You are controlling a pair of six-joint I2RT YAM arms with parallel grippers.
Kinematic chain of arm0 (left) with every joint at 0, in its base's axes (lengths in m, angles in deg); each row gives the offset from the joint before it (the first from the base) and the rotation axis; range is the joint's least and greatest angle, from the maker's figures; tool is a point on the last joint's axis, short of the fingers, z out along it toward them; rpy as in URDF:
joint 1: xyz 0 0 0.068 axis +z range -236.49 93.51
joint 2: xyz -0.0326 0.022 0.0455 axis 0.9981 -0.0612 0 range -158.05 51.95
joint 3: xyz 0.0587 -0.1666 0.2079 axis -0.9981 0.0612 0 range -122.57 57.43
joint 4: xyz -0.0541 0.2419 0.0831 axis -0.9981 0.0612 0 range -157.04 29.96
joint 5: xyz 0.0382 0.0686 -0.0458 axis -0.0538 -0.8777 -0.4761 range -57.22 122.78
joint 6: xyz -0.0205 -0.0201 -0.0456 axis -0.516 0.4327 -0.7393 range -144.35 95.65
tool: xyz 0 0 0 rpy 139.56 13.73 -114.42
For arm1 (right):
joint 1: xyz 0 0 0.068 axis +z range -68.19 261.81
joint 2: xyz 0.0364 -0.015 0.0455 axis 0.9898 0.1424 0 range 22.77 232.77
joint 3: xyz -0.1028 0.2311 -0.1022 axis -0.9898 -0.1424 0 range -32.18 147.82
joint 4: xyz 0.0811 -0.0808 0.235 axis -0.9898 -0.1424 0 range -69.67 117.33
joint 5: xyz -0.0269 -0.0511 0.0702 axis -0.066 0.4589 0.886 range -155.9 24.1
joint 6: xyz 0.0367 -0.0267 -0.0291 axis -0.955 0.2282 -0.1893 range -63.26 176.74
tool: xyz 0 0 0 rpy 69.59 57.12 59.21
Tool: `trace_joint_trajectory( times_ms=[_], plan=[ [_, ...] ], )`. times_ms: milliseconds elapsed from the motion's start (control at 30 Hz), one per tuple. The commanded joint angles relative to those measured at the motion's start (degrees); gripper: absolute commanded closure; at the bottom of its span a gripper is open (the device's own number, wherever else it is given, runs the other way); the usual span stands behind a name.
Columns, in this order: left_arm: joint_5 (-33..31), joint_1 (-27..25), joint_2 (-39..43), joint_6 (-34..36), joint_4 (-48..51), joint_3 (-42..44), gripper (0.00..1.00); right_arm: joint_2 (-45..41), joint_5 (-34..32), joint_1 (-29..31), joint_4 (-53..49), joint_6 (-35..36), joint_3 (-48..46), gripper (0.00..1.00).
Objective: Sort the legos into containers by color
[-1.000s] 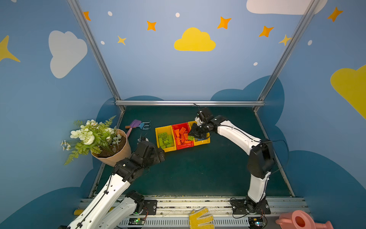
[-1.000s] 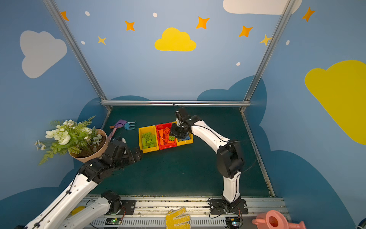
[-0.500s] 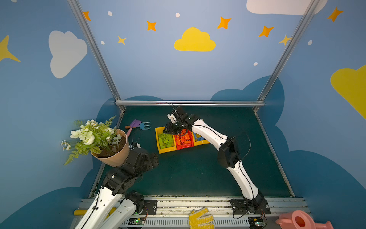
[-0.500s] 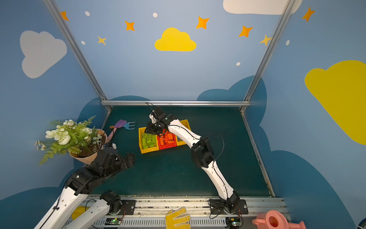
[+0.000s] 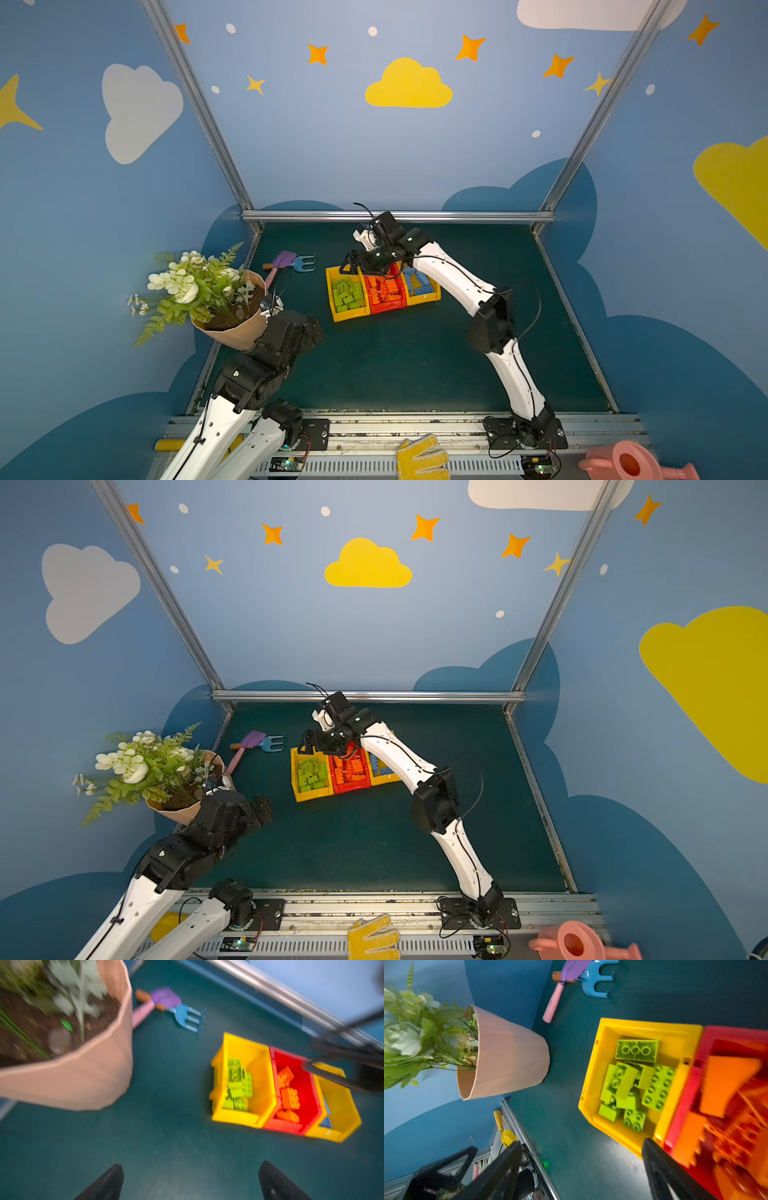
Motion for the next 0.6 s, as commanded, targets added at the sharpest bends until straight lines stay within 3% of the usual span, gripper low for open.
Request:
trace_joint_trajectory(
  times_ms=[0,233,333,500,567],
  plan=[
    [-9.5,0.2,-1.0,9.4,-10.9,1.8,0.0,-15.0,-4.5,-1.5,-1.5,8.5,-11.3,0.11],
    [-16.2,2.0,-7.3,21.2,-30.3,7.5,0.0,-43.6,-15.4,-9.3,5.8,8.7,-47.0,0.06],
    [-13.3,4.9,-10.4,27.4,-43.0,13.1,0.0,-54.4,-23.7,-12.7,8.2,11.3,-57.5,0.05],
    [-5.9,15.1,-16.5,23.9,-55.6,16.9,0.0,-68.2,-36.9,-17.3,18.4,22.5,-74.9,0.04],
    [-1.1,18.9,-19.9,26.1,-60.2,18.7,0.0,-72.4,-44.5,-18.7,26.4,27.0,-82.7,0.04]
  ],
)
